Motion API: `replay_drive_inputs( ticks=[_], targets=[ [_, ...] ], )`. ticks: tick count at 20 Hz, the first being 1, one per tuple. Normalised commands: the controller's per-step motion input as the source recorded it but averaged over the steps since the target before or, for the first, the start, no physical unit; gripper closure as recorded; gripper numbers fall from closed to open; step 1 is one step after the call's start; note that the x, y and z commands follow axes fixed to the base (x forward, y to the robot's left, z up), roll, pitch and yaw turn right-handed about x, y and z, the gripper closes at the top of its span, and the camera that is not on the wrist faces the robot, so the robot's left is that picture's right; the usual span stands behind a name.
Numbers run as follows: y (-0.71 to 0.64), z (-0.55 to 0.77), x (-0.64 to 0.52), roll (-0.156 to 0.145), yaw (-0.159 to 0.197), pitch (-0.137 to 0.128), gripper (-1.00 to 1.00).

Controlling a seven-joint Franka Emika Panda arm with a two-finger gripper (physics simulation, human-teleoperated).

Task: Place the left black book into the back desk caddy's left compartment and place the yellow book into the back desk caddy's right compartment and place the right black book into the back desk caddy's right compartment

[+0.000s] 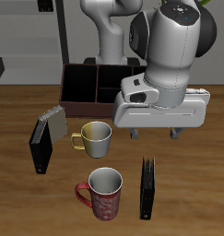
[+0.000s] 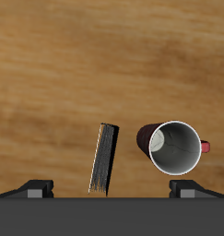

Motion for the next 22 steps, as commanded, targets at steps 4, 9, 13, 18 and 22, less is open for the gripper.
replay_drive_inputs(
  ticks=[4, 9, 13, 18, 22],
  targets=[
    [-0.02, -0.03, 0.09, 0.041, 0.047, -0.051, -1.0],
    [-0.17, -0.29, 0.21, -0.039, -0.029, -0.003, -1.0],
    [-0.05, -0.25, 0.03, -0.02, -0.003, 0.008, -1.0],
    [0.12, -0.36, 0.03, 0.013, 0.002, 0.028, -1.0],
    [0.23, -0.23, -0.06, 0.038, -0.005, 0.006, -1.0]
  ],
)
